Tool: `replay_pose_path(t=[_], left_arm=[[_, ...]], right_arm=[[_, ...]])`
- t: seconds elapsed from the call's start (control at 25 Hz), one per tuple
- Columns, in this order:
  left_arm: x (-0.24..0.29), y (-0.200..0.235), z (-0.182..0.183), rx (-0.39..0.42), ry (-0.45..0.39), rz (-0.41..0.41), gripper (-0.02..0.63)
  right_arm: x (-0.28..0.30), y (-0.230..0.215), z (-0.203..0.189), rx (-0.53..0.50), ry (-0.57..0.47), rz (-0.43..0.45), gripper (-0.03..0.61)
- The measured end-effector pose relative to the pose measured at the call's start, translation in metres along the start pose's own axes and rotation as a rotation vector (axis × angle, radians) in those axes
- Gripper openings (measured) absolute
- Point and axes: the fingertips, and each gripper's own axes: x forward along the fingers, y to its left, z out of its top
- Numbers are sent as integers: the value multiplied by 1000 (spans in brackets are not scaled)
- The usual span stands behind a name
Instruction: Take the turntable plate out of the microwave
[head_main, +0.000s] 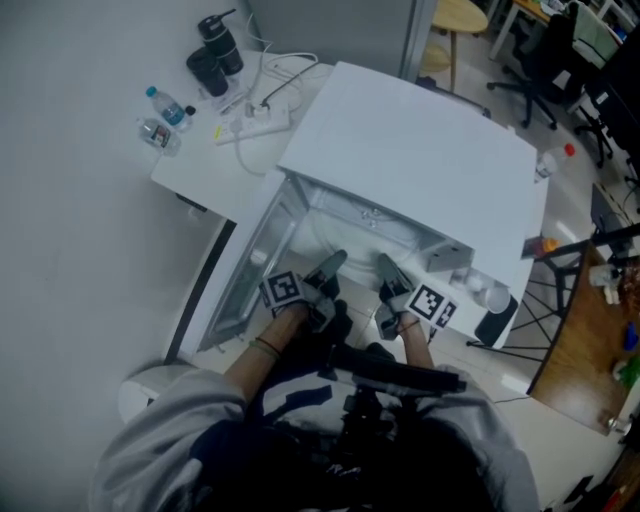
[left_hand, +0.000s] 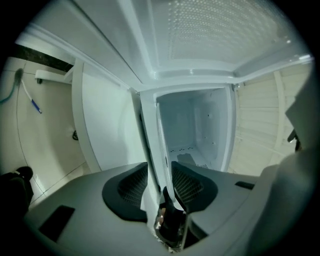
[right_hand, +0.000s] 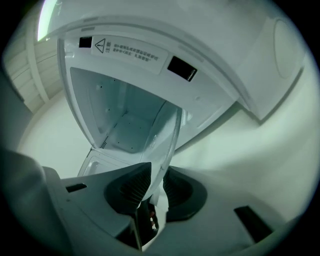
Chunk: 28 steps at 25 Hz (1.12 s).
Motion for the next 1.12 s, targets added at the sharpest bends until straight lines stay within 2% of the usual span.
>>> replay_pose_path(t=[0.12,0.2,0.36,0.48,0.6,0.72,0.8,0.96,1.12], left_arm=[[15,-8,10,-2,-14,-69,153],[28,-15,15,-45,-21,-129,153],[48,-18,23,-122,-39,-195,153],[52,-23,31,-115,-71,-243,153],[53,-19,30,-106,-51,-210,80],[51,-16,26,-53,-26,-151,57],[46,-16,24,-69,-34,-134,31],[33,-17,17,-125,-60,-125,20],[20,-21,14,-101,-77,-117,20]], right_arm=[[-6,2,0,-10,1,-8,74],[-9,3,-4,-14,9,-12,74],[-10,10,-13,-8,25,-3,74],[-7,11,-14,6,35,-1,75],[-8,10,-15,-2,37,-8,75],[-11,11,-18,-31,47,-17,78],[-12,15,-21,-52,59,-6,88],[-16,18,-29,-99,88,11,103],[-23,24,-37,-118,107,43,104]])
